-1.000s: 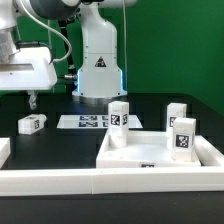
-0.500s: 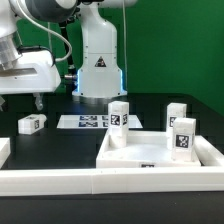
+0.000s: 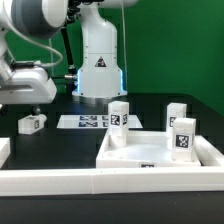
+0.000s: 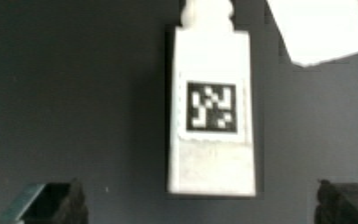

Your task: Assemble square table

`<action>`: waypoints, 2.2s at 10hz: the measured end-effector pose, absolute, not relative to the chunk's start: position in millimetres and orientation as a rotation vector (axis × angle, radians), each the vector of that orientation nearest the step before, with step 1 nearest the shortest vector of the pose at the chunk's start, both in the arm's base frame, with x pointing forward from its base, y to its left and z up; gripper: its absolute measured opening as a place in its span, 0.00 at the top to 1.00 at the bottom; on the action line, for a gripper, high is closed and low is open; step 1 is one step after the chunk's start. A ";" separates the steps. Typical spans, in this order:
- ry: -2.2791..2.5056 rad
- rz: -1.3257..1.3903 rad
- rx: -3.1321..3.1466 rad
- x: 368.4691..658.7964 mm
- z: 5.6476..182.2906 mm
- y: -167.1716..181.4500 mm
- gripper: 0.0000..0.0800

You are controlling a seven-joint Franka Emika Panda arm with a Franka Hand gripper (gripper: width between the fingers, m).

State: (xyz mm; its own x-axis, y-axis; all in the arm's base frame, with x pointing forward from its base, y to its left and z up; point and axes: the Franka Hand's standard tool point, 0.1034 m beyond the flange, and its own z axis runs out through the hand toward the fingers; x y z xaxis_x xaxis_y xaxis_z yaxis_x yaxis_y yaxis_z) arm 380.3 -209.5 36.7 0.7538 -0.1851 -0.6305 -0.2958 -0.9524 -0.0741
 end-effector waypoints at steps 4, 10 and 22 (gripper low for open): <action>0.383 1.272 -2.612 375.7 36.6 -196.9 0.19; 0.394 1.265 -2.652 366.7 11.9 -203.9 0.19; 0.380 1.254 -2.661 370.6 11.8 -197.4 0.64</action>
Offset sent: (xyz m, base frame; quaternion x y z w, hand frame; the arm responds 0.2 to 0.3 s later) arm 0.0060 0.0113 0.0019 0.0025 -0.1936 0.0020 0.9811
